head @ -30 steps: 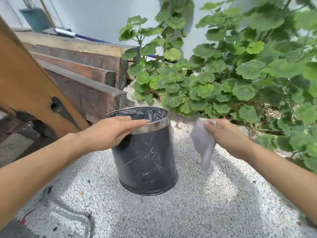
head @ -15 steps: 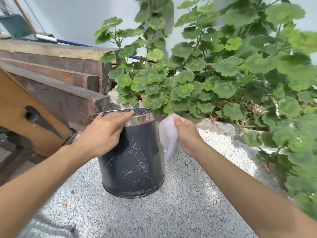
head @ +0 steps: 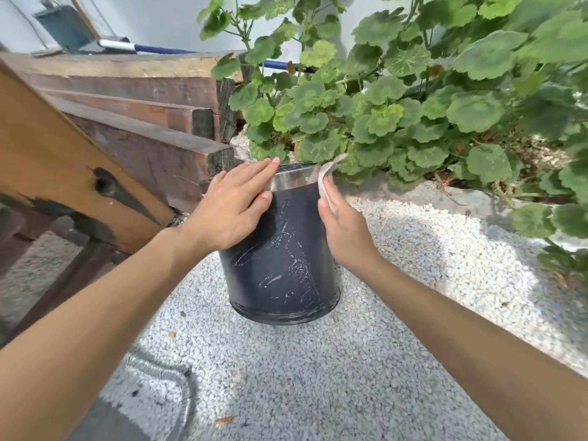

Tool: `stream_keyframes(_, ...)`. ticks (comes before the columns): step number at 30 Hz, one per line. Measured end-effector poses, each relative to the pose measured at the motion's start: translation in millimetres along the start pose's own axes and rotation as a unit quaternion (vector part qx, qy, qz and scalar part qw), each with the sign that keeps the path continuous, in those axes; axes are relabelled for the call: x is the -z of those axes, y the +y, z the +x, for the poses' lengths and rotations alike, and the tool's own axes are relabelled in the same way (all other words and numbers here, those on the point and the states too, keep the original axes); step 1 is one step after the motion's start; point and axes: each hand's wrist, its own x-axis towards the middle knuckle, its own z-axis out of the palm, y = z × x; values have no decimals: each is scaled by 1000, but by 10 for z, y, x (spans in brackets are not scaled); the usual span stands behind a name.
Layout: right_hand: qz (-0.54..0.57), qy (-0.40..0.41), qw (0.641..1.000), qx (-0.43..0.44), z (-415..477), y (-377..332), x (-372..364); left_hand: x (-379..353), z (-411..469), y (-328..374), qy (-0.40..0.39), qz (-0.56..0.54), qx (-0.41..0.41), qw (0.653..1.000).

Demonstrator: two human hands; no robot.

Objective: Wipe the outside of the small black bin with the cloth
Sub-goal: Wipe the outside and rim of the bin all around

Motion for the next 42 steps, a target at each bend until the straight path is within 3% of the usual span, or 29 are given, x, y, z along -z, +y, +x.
stream_keyframes(8,-102,-127,987,4,-868,676,-22,-37,98,-38,13,18,0,1000)
stream_keyframes(15,-166,-193,967,0,-1360,905,28,-22,151,-86,8,18,0,1000)
stream_keyframes(17,-127,-188,972,-57,-1438,859,63,13,180,-88,-2,5,0,1000)
stream_keyframes(20,-22,-108,979,-170,-1381,700,107,45,220,-108,-10,-25,-3,1000)
stream_keyframes(22,94,-52,959,-264,-1232,636,172,65,228,-143,-10,-52,-1,999)
stream_keyframes(24,196,-17,932,-303,-1042,519,283,72,215,-184,-6,-73,-4,997)
stream_keyframes(28,232,50,941,-243,-562,47,468,40,191,-254,-12,-56,-25,998)
stream_keyframes(32,82,99,987,-99,-10,-503,408,-24,190,-292,-15,-31,-32,999)
stream_keyframes(35,-28,70,997,10,237,-780,183,-46,201,-294,-10,-35,-25,999)
stream_keyframes(38,-129,20,991,32,261,-718,-117,-59,179,-288,3,-43,-22,999)
stream_keyframes(42,-190,18,976,100,157,-508,-318,-58,136,-283,5,-48,-17,999)
